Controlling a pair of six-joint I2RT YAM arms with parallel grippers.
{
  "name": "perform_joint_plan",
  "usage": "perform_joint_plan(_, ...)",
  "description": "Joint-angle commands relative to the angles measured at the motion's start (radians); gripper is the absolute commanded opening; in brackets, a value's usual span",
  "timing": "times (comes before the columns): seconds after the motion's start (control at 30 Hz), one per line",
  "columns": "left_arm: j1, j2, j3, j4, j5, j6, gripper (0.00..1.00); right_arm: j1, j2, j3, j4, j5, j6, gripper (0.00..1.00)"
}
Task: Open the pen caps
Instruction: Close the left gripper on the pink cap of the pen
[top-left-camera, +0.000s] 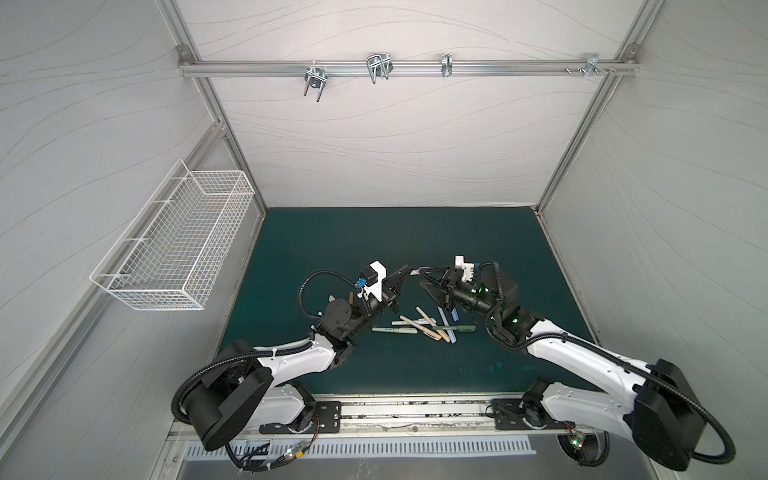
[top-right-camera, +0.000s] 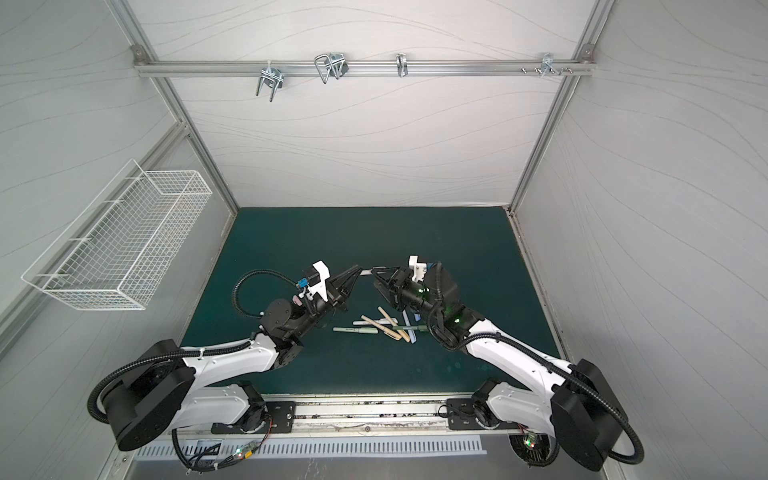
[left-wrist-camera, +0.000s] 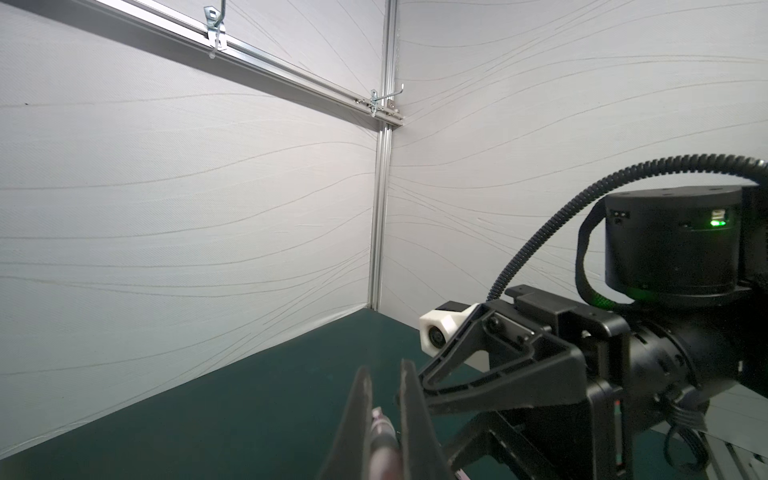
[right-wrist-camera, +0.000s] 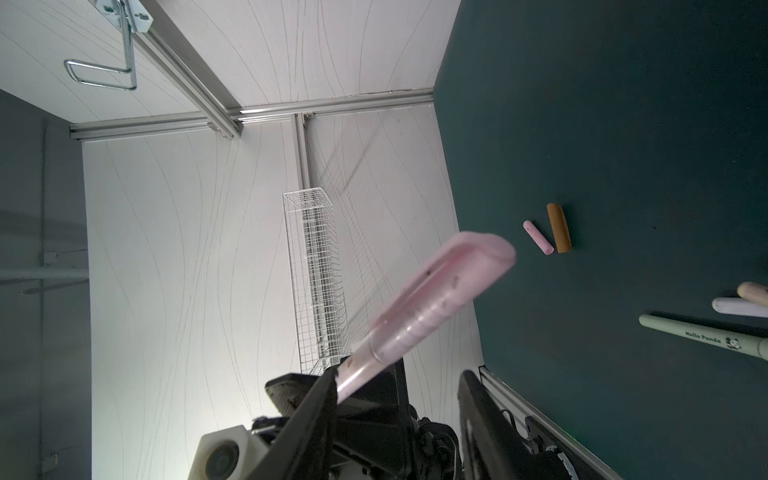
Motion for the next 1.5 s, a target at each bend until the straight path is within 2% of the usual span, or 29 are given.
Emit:
perform_joint_plan(0.0,-0.012,0.004,0.035,0.073,0.037,0.011,0.00,0.032,-0.024,0.015,0.000,0.077,0.057,0.47)
perform_joint_plan(0.2,-0.020,-0.011,0.024,0.051,0.041,0.014,0.00,0.077,0.008,0.028,0.034,0.115,0.068,0.38)
perform_joint_plan(0.53,-0.033,-0.069,-0.032,0.026,0.046,0.012,0.00,0.109,0.052,0.048,0.088,0.186,0.068,0.30)
perform_joint_plan(0.77,-0.038,-0.093,-0.054,-0.024,0.044,0.007,0.00,0.115,0.071,0.076,0.111,0.211,0.043,0.12)
perform_joint_plan(0.83,-0.039,-0.094,-0.060,-0.034,0.038,-0.004,0.12,0.113,0.065,0.079,0.099,0.225,0.032,0.08)
perform_joint_plan(0.9,-0.041,-0.100,-0.071,-0.036,0.020,-0.018,0.36,0.096,0.055,0.089,0.065,0.232,0.004,0.05)
perform_joint_plan(0.93,-0.041,-0.106,-0.078,-0.040,0.009,-0.026,0.44,0.082,0.050,0.099,0.043,0.226,-0.019,0.03)
perform_joint_plan(1.0,-0.042,-0.139,-0.095,-0.067,-0.029,-0.059,0.56,0.040,0.034,0.122,-0.016,0.200,-0.102,0.00)
perform_joint_plan(1.1,-0.041,-0.213,-0.096,-0.207,-0.070,-0.102,0.63,-0.034,0.004,0.155,-0.124,0.155,-0.255,0.00)
perform_joint_plan(1.17,-0.041,-0.273,-0.067,-0.367,-0.114,-0.139,0.64,-0.081,-0.011,0.177,-0.195,0.115,-0.379,0.00)
perform_joint_plan(1.3,-0.041,-0.378,0.075,-0.819,-0.220,-0.227,0.65,-0.174,-0.026,0.224,-0.317,-0.024,-0.682,0.00)
perform_joint_plan(1.37,-0.039,-0.396,0.120,-0.945,-0.230,-0.245,0.65,-0.198,-0.031,0.236,-0.353,-0.105,-0.841,0.00)
perform_joint_plan(1.47,-0.039,-0.414,0.129,-0.989,-0.183,-0.257,0.65,-0.208,-0.041,0.232,-0.404,-0.191,-1.035,0.00)
